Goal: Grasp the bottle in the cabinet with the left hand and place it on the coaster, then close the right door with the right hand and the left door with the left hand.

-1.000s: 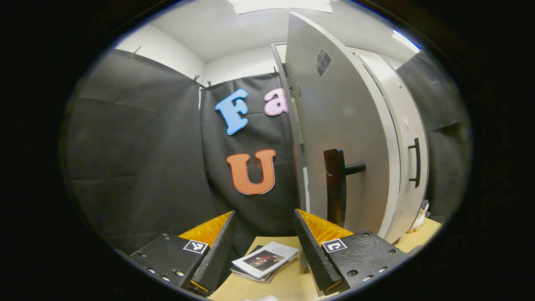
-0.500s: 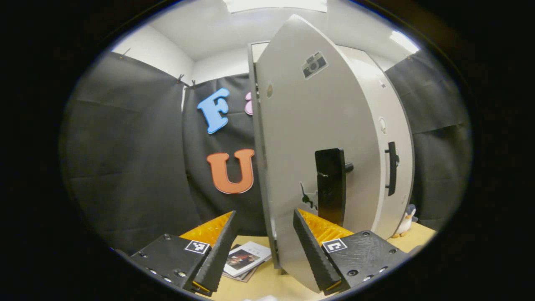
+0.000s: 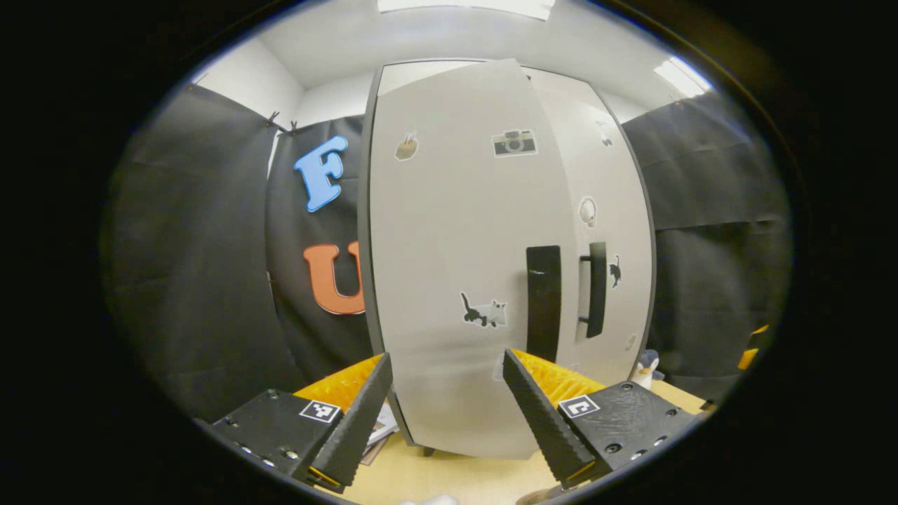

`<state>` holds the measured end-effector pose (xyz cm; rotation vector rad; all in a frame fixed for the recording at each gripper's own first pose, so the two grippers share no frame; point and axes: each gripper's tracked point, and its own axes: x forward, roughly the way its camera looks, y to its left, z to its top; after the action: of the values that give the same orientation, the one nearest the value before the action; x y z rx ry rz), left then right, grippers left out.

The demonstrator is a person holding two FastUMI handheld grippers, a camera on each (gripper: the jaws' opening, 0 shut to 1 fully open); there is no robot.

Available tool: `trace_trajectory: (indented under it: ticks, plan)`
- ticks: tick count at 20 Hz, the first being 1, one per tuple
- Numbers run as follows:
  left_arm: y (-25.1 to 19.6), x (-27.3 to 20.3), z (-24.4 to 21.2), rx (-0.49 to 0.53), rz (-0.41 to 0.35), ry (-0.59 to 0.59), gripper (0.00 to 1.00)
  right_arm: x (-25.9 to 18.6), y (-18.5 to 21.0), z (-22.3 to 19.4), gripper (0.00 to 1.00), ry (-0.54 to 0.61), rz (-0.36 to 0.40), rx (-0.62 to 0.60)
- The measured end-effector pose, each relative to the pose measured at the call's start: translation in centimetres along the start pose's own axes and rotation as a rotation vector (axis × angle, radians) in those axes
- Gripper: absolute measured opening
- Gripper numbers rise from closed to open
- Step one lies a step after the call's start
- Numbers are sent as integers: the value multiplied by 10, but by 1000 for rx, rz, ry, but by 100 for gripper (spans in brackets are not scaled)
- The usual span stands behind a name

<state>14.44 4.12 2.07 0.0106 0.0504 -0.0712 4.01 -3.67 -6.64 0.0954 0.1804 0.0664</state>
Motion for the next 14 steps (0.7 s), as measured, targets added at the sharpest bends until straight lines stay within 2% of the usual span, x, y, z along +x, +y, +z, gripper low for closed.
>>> trace_trajectory:
  ticks: [5,7,8,10,14]
  plan:
    - [-17,-37,-9,-5,-22,12,97,6,5,8,99,-26,-21,-6]
    - [-17,-53,-21,-9,-3,22,97,8,11,8,99,-26,-20,-6]
    - [-17,-59,-27,-8,2,24,97,9,14,9,96,-31,-18,-5]
    - [-12,-73,-39,2,31,38,97,9,21,12,99,-40,-15,-4]
    - [-9,-93,-56,-32,54,53,97,9,32,17,99,-57,-19,-10]
